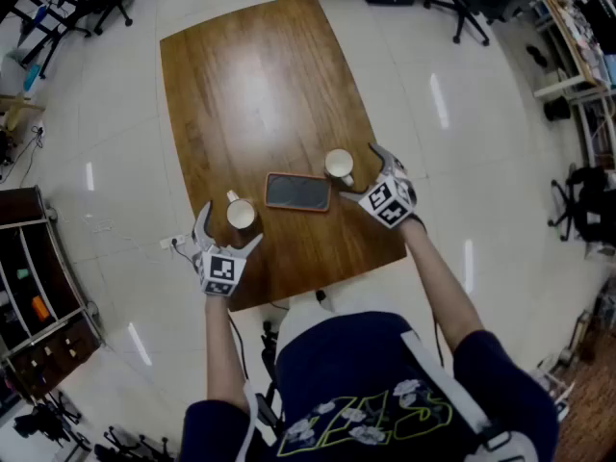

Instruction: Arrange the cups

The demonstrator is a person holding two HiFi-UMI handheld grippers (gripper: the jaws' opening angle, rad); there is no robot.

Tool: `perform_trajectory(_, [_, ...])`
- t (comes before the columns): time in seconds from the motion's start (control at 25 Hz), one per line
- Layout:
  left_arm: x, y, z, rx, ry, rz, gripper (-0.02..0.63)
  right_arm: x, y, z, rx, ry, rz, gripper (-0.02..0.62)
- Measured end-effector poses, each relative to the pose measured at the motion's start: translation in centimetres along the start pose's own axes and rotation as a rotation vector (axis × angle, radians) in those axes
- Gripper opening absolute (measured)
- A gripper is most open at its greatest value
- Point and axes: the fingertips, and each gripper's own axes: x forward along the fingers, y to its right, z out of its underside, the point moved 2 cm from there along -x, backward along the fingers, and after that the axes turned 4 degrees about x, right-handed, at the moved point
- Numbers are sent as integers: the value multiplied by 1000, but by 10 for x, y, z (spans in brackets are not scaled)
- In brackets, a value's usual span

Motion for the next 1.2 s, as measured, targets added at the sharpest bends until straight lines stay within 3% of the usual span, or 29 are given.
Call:
perform_trajectory(0.08, [-43, 6, -41, -281, 344, -14, 594, -37, -23, 5, 165, 98, -27, 581])
perform_trajectory(0.12, [-62, 11, -55, -399, 473, -17, 594, -54, -37, 9, 251, 147, -45, 574])
perform_trajectory(0.16, [-77, 20, -62, -483, 547, -15, 594, -69, -52, 15, 337, 197, -68, 559])
perform_trajectory(0.2, [-86, 32, -63, -519, 564, -6, 592, -82, -68, 20, 421, 247, -98, 479])
perform_trajectory(0.28, [-91, 60, -58, -483, 508, 20, 541, -103, -101, 22, 573, 345, -183, 155])
perform_trajectory(0.36, [-92, 83, -54, -466, 479, 36, 327, -117, -134, 7, 683, 436, -310, 18])
perform_trajectory(0.44, [-96, 101, -51, -525, 506, 77, 86, -126, -164, -17, 720, 512, -458, 16])
perform_trajectory(0.48, [-98, 110, -50, -560, 525, 107, 2, -130, -176, -30, 704, 543, -530, 15])
perform_trajectory(0.56, [-99, 126, -53, -593, 547, 165, 2, -140, -194, -55, 623, 600, -637, 13])
perform_trajectory(0.64, [-97, 140, -60, -552, 529, 203, 0, -150, -199, -77, 545, 634, -675, 11])
perform_trajectory(0.84, [-99, 149, -64, -490, 491, 178, 2, -132, -182, -82, 517, 561, -542, 25])
perform_trajectory(0.92, [-103, 147, -59, -492, 483, 149, 0, -114, -180, -86, 445, 492, -510, 130])
perform_trajectory(1.0, [-107, 146, -53, -495, 473, 123, 0, -92, -181, -104, 324, 428, -488, 181])
perform_trajectory(1.2, [-118, 149, -37, -575, 480, 101, 3, -21, -197, -160, -88, 250, -436, 380])
